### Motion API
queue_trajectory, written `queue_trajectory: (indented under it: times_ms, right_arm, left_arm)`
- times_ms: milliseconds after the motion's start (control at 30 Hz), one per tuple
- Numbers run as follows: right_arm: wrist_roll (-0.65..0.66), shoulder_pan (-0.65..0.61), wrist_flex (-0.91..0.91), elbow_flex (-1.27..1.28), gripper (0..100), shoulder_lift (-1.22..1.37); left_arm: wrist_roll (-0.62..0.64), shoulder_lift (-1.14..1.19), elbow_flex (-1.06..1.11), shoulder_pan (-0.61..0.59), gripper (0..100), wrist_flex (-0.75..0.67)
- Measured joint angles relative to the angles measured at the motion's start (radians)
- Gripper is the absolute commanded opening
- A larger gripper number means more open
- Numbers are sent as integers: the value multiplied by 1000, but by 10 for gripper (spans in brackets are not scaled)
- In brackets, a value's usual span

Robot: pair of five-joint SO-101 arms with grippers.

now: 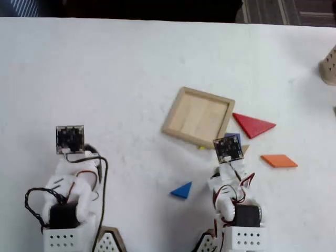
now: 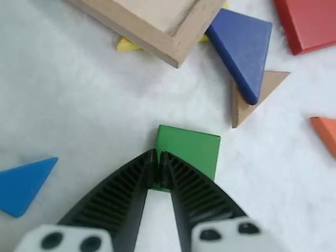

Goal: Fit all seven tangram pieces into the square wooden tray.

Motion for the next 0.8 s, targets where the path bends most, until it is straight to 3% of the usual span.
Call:
queue_trajectory:
  times_ms: [167, 400, 800]
  right_arm:
    - [0, -12, -17, 0, 21, 0]
    - [0, -107, -17, 0, 21, 0]
    - [0, -34, -118, 0, 22, 0]
  left_arm:
    - [0, 0, -58, 107, 24, -38]
    - [20, 57, -282, 137, 24, 0]
    - [29, 916, -801, 287, 24, 3]
